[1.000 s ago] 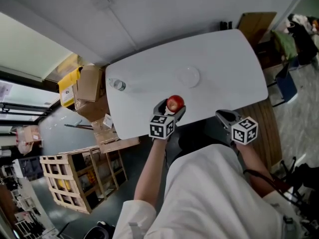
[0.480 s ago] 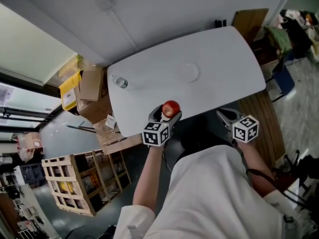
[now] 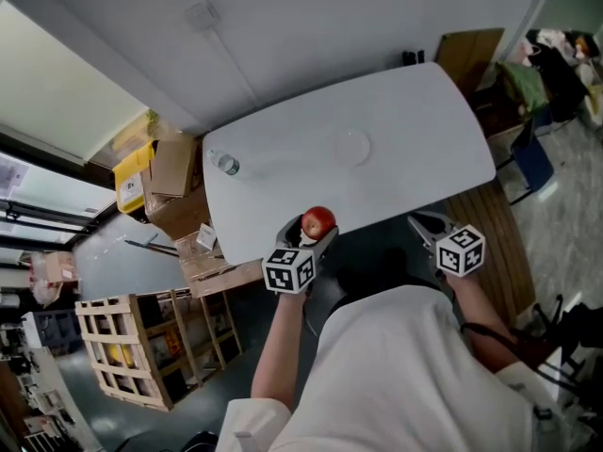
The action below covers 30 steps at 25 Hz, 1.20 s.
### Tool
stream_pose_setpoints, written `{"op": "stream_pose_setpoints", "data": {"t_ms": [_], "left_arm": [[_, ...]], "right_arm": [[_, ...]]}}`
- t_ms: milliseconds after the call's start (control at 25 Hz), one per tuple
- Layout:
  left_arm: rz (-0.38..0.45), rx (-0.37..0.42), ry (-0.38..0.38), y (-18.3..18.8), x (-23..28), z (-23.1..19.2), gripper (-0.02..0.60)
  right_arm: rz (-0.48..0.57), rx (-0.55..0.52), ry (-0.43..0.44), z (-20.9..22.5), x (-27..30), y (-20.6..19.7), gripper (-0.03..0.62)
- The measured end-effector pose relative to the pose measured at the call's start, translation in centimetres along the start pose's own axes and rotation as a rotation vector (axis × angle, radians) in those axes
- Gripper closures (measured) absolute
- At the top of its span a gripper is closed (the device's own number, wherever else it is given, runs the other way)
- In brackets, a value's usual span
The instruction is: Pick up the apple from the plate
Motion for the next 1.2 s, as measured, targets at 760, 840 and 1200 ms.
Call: {"op": "stream_pose_setpoints", "data": {"t_ms": [760, 840, 1200], "left_arm": [[0.049, -0.059, 0.067, 1.8, 1.7, 2.4, 0.195], [0.051, -0.062, 0.068, 1.9, 1.8, 2.6, 0.195], [0.053, -0.065, 0.077, 1.9, 1.8, 2.9, 0.195]], "right_arm": [[0.011, -0.032, 0.103, 3.7, 0.8, 4.0, 0.553], [0.012, -0.035, 0.108, 3.8, 1.1, 4.2, 0.553], [0.006, -0.047, 0.132, 3.6, 1.4, 4.6, 0.553]]}}
Point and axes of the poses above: the fingertips, and each gripper's own axes: x forward along the fingers, z to its right, y out of its top, the point moved 5 cm from there along -x, backward along the fingers, and after that the axes turned 10 degrees about x, right-handed, at the moved point
